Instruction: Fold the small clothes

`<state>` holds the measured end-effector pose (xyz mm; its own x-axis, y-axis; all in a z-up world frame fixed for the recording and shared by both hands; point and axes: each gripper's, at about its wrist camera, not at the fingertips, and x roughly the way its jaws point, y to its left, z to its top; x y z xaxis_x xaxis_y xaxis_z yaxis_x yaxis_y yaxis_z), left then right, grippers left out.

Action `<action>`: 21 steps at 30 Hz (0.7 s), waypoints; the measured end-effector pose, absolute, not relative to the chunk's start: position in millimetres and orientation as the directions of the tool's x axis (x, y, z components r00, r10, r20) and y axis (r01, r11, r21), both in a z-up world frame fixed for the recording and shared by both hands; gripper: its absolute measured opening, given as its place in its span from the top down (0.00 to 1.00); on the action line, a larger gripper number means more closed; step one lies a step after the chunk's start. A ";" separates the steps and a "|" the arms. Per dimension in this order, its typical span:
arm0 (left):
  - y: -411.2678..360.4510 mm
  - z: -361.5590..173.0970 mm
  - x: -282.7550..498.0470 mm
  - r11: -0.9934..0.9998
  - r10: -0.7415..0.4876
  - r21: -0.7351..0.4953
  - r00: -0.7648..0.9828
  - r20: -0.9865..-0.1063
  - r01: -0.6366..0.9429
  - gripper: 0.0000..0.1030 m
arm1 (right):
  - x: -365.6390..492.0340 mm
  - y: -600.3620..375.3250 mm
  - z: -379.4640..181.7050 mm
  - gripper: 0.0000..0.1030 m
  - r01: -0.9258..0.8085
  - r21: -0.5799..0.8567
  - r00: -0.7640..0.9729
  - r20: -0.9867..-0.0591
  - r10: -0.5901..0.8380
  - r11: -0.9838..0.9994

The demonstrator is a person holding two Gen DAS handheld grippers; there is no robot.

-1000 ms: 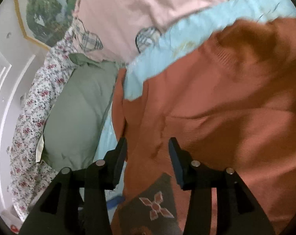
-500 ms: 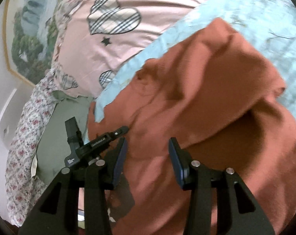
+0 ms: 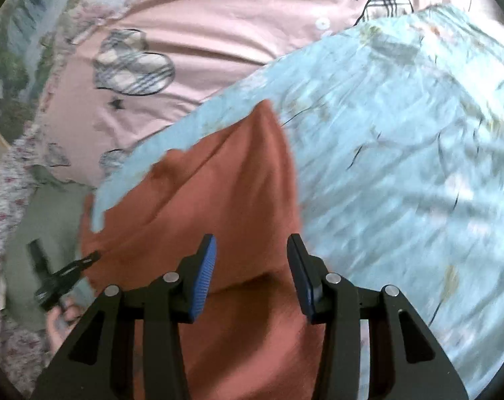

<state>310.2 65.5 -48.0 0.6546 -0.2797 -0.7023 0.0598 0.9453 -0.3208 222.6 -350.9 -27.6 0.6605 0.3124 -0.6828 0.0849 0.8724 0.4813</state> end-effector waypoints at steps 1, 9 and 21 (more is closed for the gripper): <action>65.7 -46.6 309.6 0.948 -0.266 -0.313 0.665 -0.698 0.051 0.97 | 230.8 -352.3 -29.4 0.55 0.088 0.472 0.654 -0.692 0.307 0.877; 66.3 -47.7 310.3 0.953 -0.249 -0.299 0.670 -0.700 0.043 0.97 | 295.9 -342.5 -65.2 0.58 0.086 0.418 0.545 -0.780 0.308 0.904; 28.1 -48.1 307.1 0.953 -0.289 -0.269 0.666 -0.688 0.137 0.97 | 286.8 -376.3 -75.8 0.92 0.147 0.428 0.577 -0.769 0.274 0.892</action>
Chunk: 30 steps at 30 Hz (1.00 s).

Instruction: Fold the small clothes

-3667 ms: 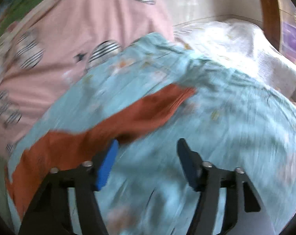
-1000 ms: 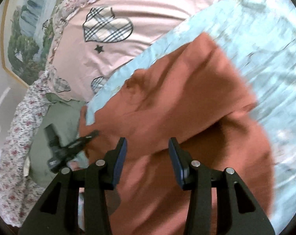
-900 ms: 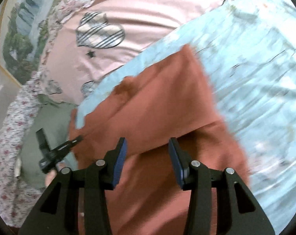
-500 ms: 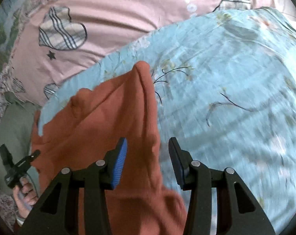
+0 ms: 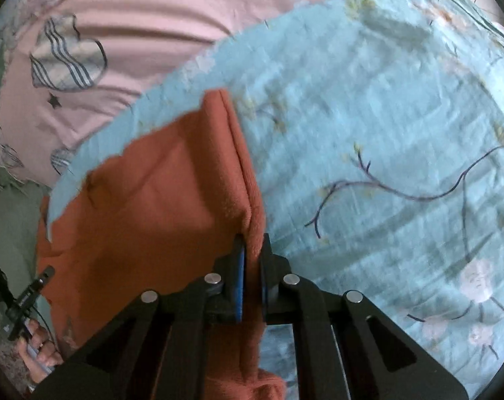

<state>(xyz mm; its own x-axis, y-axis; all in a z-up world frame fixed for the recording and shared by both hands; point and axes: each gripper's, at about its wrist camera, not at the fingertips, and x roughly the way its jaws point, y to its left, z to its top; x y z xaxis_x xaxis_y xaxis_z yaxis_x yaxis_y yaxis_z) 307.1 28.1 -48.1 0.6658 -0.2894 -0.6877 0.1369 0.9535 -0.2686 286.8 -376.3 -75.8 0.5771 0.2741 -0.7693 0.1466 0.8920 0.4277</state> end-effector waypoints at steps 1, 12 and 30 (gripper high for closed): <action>27.0 -52.8 308.7 0.959 -0.272 -0.252 0.665 -0.696 0.128 0.97 | 286.1 -377.2 -74.3 0.92 0.152 0.438 0.579 -0.766 0.279 0.886; 27.2 -53.1 303.4 0.964 -0.261 -0.217 0.685 -0.680 0.152 0.96 | 318.4 -323.1 -44.4 0.78 -0.020 0.405 0.581 -0.739 0.340 0.914; 56.1 -58.9 280.7 0.986 -0.160 -0.145 0.685 -0.711 0.080 0.86 | 265.0 -334.6 -61.3 0.46 0.080 0.329 0.592 -0.775 0.221 0.941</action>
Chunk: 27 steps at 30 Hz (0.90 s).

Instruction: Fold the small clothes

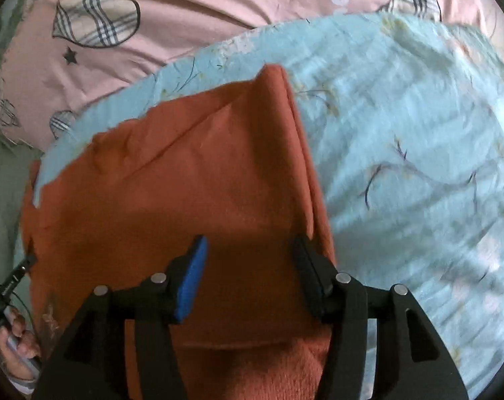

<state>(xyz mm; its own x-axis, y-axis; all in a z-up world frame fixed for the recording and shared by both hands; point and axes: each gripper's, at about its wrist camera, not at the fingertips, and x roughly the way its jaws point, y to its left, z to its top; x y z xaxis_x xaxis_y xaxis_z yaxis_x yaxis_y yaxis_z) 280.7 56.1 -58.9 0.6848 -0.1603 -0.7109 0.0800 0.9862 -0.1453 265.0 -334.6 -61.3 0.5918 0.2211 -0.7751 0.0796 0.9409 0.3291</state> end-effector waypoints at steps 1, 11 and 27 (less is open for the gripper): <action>64.3 -57.7 275.2 0.985 -0.162 -0.158 0.684 -0.711 0.068 0.86 | 259.6 -332.2 -54.4 0.46 0.079 0.325 0.605 -0.767 0.213 0.942; 146.5 -17.2 300.2 0.989 0.009 -0.104 0.740 -0.672 -0.107 0.46 | 187.1 -255.7 -18.5 0.46 -0.198 0.496 0.576 -0.639 0.510 0.845; 227.4 -46.3 506.8 0.947 0.248 0.058 0.605 -0.756 -0.315 0.51 | 157.1 -193.7 -46.7 0.46 -0.250 0.551 0.431 -0.673 0.601 0.796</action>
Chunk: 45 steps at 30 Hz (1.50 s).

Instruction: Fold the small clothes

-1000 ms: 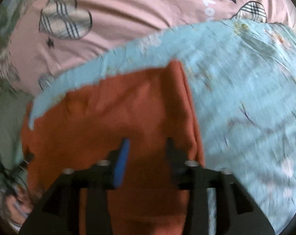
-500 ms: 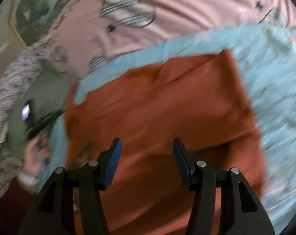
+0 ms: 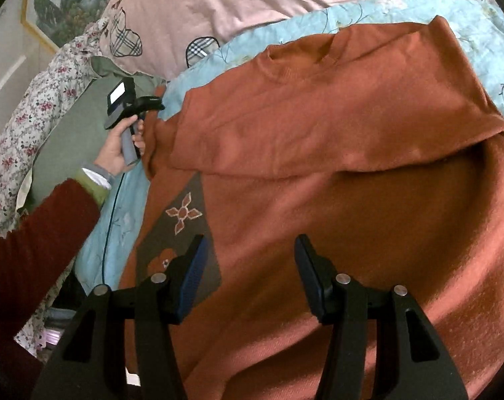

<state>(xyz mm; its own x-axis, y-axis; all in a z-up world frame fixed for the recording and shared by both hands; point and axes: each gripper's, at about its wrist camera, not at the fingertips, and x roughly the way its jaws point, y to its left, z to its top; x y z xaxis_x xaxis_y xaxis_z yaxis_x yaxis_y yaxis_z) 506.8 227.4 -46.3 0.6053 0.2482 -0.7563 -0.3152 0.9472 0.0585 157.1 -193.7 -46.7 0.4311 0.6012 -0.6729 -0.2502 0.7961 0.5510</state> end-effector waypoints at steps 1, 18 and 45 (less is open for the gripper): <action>229.1 -46.5 509.1 0.949 0.243 0.055 0.608 -0.756 -0.310 0.79 | 156.9 -193.5 -46.3 0.46 -0.250 0.556 0.436 -0.666 0.605 0.792; 72.5 37.4 304.5 0.946 -0.257 -0.306 0.825 -0.504 0.108 0.95 | 139.1 -238.8 -21.7 0.46 -0.190 0.601 0.555 -0.586 0.590 0.776; -48.7 -39.9 196.9 0.926 -0.347 -0.124 0.672 -0.655 0.357 0.48 | 229.4 -255.4 -45.0 0.46 -0.014 0.647 0.618 -0.593 0.515 0.762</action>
<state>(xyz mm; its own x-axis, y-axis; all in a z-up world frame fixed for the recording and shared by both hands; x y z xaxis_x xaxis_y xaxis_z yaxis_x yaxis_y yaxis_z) 196.9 -48.7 -39.9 0.6717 -0.3468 -0.6546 0.3571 0.9258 -0.1241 229.3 -255.4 -45.0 0.6183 0.5155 -0.5932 -0.0140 0.7619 0.6475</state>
